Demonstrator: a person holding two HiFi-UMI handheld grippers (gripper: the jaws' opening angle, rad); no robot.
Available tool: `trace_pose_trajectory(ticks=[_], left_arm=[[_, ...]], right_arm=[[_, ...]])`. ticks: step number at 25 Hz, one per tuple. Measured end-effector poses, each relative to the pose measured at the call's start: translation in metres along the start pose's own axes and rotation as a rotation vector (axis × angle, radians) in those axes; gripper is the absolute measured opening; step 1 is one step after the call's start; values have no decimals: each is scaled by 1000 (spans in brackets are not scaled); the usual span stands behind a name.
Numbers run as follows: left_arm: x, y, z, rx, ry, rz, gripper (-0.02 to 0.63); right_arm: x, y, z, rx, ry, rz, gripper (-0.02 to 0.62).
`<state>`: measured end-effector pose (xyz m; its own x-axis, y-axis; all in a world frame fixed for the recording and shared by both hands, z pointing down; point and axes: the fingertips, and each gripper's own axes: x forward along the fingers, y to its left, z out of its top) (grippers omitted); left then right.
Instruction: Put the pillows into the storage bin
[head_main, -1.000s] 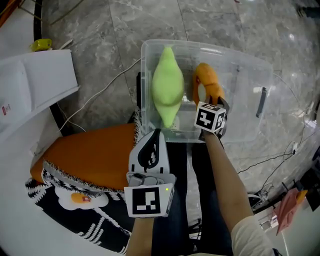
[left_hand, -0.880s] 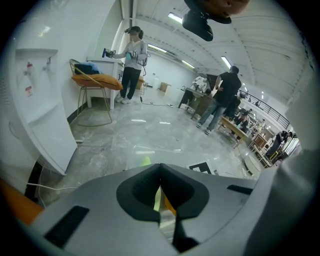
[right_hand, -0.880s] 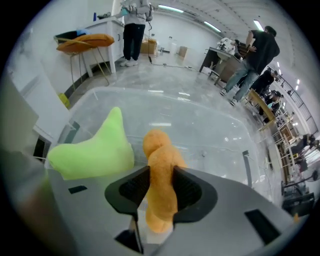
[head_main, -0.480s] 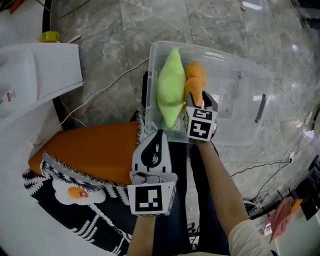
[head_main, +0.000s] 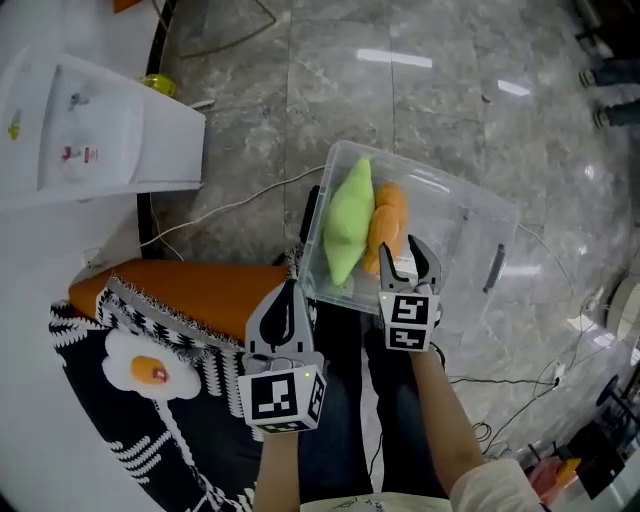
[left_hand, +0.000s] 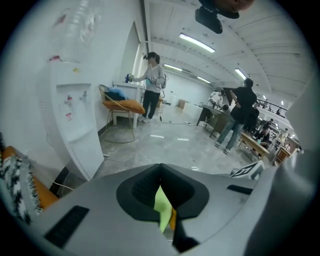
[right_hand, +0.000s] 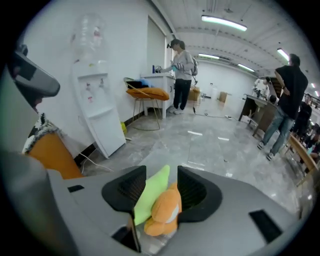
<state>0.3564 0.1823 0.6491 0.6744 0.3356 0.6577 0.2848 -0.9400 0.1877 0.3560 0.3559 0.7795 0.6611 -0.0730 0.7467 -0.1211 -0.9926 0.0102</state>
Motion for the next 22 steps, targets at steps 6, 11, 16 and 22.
trace_pose_trajectory(ticks=[6, 11, 16, 22], left_arm=[[-91, -1, 70, -37, -125, 112, 14], [-178, -27, 130, -45, -258, 162, 14], [-268, -38, 167, -76, -392, 239, 14], [-377, -39, 157, -144, -500, 397, 14]], right_arm=[[-116, 2, 91, -51, -119, 77, 213], [-221, 0, 155, -57, -241, 119, 212], [-307, 26, 204, -129, -349, 200, 212], [-390, 70, 217, -228, -435, 338, 212]])
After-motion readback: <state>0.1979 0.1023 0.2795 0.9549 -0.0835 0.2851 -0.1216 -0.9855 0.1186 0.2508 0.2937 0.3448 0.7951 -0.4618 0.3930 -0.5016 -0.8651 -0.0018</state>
